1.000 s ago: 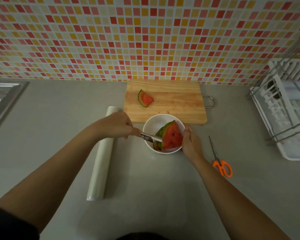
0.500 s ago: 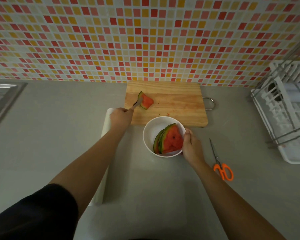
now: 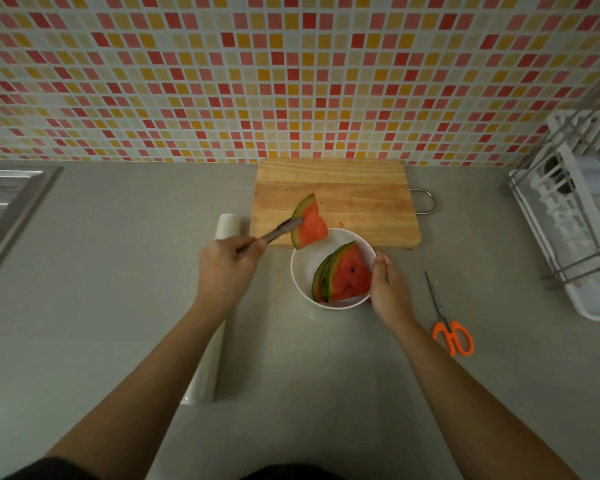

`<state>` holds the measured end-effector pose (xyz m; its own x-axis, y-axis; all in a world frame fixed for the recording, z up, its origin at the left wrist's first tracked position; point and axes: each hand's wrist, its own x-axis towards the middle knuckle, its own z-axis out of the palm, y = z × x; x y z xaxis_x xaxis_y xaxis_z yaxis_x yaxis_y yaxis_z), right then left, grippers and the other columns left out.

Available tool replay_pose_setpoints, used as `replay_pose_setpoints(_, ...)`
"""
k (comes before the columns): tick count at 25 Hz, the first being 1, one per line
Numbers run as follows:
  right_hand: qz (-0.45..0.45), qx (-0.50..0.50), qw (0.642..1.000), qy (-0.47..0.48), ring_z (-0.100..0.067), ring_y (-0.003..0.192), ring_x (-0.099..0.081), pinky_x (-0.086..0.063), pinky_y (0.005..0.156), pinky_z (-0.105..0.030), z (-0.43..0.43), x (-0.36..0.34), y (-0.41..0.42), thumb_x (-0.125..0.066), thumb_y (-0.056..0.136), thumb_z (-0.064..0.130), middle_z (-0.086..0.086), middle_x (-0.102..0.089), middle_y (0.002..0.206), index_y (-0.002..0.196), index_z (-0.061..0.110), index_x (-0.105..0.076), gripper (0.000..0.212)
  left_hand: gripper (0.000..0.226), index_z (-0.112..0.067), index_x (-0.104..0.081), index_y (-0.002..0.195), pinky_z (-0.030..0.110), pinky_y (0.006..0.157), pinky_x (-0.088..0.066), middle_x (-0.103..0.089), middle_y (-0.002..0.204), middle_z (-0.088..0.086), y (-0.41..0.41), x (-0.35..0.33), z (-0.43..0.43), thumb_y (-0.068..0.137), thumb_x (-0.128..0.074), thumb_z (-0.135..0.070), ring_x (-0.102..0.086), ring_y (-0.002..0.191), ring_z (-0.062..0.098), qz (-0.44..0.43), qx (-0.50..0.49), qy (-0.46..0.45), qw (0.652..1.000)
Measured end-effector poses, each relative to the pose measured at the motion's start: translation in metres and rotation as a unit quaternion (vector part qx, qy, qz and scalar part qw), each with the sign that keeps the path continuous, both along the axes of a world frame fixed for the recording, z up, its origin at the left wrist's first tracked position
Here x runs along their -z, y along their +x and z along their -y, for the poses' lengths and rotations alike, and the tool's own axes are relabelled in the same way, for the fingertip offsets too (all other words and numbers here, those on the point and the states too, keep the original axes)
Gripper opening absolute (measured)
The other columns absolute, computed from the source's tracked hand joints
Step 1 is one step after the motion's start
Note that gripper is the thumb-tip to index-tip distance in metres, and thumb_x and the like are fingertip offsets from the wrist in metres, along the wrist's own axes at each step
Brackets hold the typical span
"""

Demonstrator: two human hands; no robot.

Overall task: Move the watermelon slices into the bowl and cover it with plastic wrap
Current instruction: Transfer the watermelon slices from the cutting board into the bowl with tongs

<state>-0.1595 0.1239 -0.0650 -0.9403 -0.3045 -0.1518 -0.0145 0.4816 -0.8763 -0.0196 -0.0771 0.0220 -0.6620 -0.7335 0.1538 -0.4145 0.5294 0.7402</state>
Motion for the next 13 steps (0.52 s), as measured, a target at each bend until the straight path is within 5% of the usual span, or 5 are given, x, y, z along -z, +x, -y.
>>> replay_pose_setpoints(4, -0.007, -0.009, 1.0, 0.003, -0.011, 0.085, -0.054, -0.038, 0.071, -0.024, 0.0, -0.001, 0.0, -0.026, 0.099, 0.034, 0.009, -0.059, 0.09, 0.109, 0.027, -0.059, 0.035, 0.007, -0.001, -0.073, 0.077, 0.029, 0.047, -0.041, -0.062, 0.054, 0.011, 0.016, 0.008, -0.033, 0.081, -0.071, -0.008, -0.056, 0.045, 0.03, 0.018, 0.095, -0.16, 0.982)
replay_pose_setpoints(7, -0.007, -0.013, 1.0, 0.012, -0.013, 0.084, -0.053, -0.035, 0.073, -0.026, 0.0, -0.001, 0.0, -0.025, 0.099, 0.033, 0.006, -0.059, 0.091, 0.109, 0.025, -0.059, 0.036, 0.011, 0.003, -0.068, 0.075, 0.026, 0.034, -0.039, -0.06, 0.054, 0.016, 0.012, 0.015, -0.051, 0.071, -0.079, 0.0, -0.053, 0.036, 0.03, 0.057, 0.151, -0.269, 0.95)
replay_pose_setpoints(10, -0.007, -0.02, 1.0, 0.015, -0.014, 0.085, -0.053, -0.035, 0.075, -0.027, 0.0, -0.002, -0.001, -0.025, 0.099, 0.033, 0.004, -0.059, 0.092, 0.109, 0.024, -0.059, 0.036, 0.014, 0.004, -0.067, 0.073, 0.024, 0.032, -0.037, -0.058, 0.052, 0.015, 0.011, 0.021, -0.065, 0.07, -0.08, 0.0, -0.05, 0.032, 0.028, 0.074, 0.162, -0.271, 0.946)
replay_pose_setpoints(13, -0.009, -0.021, 0.999, 0.025, -0.016, 0.087, -0.052, -0.036, 0.076, -0.028, 0.001, -0.002, -0.002, -0.025, 0.099, 0.031, 0.003, -0.057, 0.094, 0.111, 0.02, -0.058, 0.037, 0.011, 0.003, -0.071, 0.082, 0.03, 0.043, -0.042, -0.064, 0.059, 0.017, 0.012, 0.023, -0.068, 0.08, -0.071, -0.008, -0.058, 0.045, 0.033, 0.057, 0.134, -0.18, 0.973)
